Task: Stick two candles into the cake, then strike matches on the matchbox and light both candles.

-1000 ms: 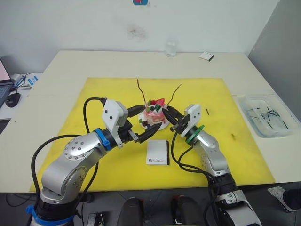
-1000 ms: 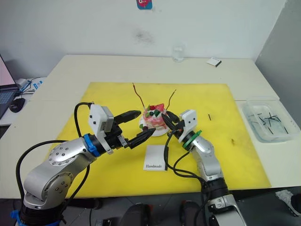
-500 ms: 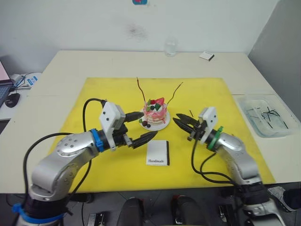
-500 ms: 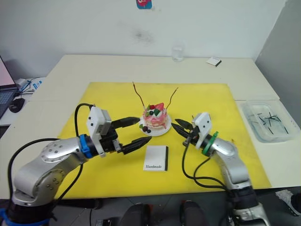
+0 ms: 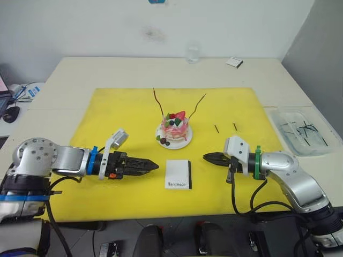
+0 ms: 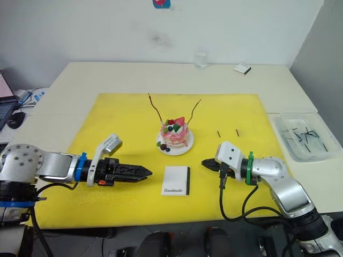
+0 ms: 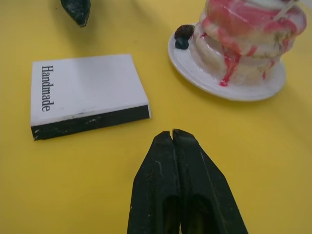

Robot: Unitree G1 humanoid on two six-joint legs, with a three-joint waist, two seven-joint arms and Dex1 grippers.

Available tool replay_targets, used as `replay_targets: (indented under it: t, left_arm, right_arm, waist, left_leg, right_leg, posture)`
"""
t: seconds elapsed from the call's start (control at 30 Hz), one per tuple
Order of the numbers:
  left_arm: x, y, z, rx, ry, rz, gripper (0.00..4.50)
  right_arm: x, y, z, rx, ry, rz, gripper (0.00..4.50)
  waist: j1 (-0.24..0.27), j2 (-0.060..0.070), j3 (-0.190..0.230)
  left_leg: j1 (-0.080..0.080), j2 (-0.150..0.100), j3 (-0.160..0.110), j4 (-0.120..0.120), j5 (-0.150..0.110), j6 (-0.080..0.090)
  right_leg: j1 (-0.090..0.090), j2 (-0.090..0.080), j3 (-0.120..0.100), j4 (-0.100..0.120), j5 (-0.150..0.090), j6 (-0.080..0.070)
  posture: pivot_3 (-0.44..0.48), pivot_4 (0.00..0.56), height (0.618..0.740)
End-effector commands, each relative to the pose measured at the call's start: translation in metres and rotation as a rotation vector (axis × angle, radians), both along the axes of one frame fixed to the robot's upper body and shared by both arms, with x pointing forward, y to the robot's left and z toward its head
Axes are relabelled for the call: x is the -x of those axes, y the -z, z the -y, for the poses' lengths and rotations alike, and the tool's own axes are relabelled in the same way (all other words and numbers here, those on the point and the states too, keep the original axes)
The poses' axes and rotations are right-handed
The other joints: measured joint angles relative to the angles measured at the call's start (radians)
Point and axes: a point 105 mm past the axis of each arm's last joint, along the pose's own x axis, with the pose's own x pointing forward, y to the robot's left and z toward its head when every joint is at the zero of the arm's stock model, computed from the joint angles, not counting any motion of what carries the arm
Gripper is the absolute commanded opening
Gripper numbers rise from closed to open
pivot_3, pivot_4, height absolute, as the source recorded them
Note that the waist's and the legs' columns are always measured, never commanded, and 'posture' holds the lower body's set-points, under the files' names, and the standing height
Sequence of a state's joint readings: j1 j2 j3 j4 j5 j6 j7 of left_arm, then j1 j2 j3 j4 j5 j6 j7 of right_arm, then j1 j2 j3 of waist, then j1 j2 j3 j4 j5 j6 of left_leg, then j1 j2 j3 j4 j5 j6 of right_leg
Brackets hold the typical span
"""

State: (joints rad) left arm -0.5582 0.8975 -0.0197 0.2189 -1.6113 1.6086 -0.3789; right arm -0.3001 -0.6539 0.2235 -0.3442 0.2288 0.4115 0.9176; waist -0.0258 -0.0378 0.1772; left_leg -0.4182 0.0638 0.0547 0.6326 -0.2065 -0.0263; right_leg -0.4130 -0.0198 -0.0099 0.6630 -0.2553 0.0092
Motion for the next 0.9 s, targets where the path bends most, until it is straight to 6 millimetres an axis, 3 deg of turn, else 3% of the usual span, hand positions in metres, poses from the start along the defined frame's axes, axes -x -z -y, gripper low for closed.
replay_targets:
  t: [0.03,0.37,0.5,0.9]
  left_arm:
    - [-0.001,0.001,0.009,0.019,0.009,-0.057,4.5]
    - [-0.012,0.02,0.04,0.046,-0.059,-0.089,4.5]
    - [-0.014,0.023,0.051,0.061,-0.059,-0.092,4.5]
    - [-0.011,0.028,0.065,0.081,-0.059,-0.084,4.5]
  right_arm:
    - [0.013,-0.002,-0.008,0.03,-0.053,-0.016,0.03]
    - [0.035,0.022,-0.014,0.107,-0.128,-0.142,0.03]
    - [0.025,0.031,-0.018,0.122,-0.106,-0.138,0.03]
    - [0.016,0.032,-0.034,0.115,-0.136,-0.112,0.03]
  waist:
    - [0.001,0.0,0.0]
    - [0.018,0.0,0.0]
    - [0.031,-0.001,-0.001]
    - [0.035,-0.001,-0.001]
  left_leg:
    - [0.0,0.0,0.0,-0.001,0.0,0.0]
    - [0.002,-0.002,0.001,0.0,0.0,0.0]
    - [0.001,-0.003,0.001,0.003,0.0,0.0]
    - [0.001,-0.003,0.001,0.012,0.0,0.0]
  right_leg:
    - [0.0,-0.001,0.0,0.0,0.0,0.0]
    - [0.002,-0.004,0.0,0.0,-0.001,0.001]
    - [0.004,-0.004,-0.001,0.0,0.0,0.001]
    - [0.008,-0.007,0.0,0.0,0.0,-0.001]
  posture:
    - [0.0,0.15,0.74]
    - [0.0,0.15,0.74]
    - [0.0,0.15,0.74]
    - [0.0,0.15,0.74]
